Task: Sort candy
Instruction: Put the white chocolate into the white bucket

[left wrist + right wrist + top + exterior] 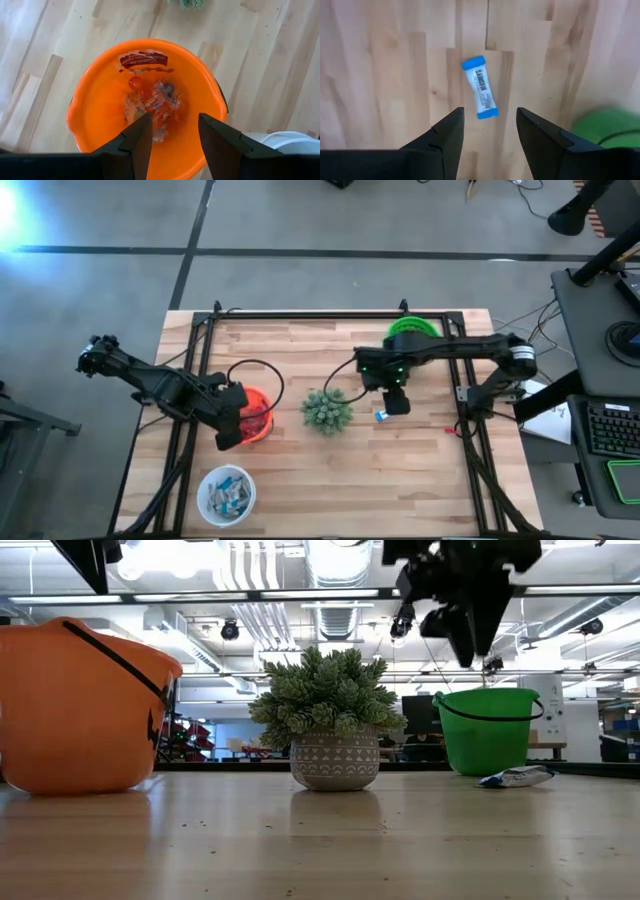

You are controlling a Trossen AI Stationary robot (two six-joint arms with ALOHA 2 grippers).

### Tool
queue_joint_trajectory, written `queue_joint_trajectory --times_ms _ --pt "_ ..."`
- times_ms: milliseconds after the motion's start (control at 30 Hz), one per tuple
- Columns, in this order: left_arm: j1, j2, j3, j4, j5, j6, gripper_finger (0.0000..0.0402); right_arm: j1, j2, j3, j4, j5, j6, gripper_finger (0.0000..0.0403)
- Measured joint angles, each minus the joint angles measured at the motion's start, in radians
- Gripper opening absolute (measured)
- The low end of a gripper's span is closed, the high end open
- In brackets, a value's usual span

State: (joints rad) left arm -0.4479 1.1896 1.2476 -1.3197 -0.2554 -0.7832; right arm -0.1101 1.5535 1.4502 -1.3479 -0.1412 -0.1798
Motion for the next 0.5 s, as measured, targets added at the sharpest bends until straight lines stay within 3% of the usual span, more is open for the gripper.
queue_joint_trajectory --times_ms 167,500 --pt "0.000 0.000 -0.005 0.000 0.000 -0.043 0.0141 0.000 0.079 -0.011 0.007 0.012 -0.123 0.0171" --pt "0.000 0.000 0.002 -0.007 0.001 -0.082 0.0141 0.001 0.143 -0.179 0.115 0.002 -0.145 0.0171"
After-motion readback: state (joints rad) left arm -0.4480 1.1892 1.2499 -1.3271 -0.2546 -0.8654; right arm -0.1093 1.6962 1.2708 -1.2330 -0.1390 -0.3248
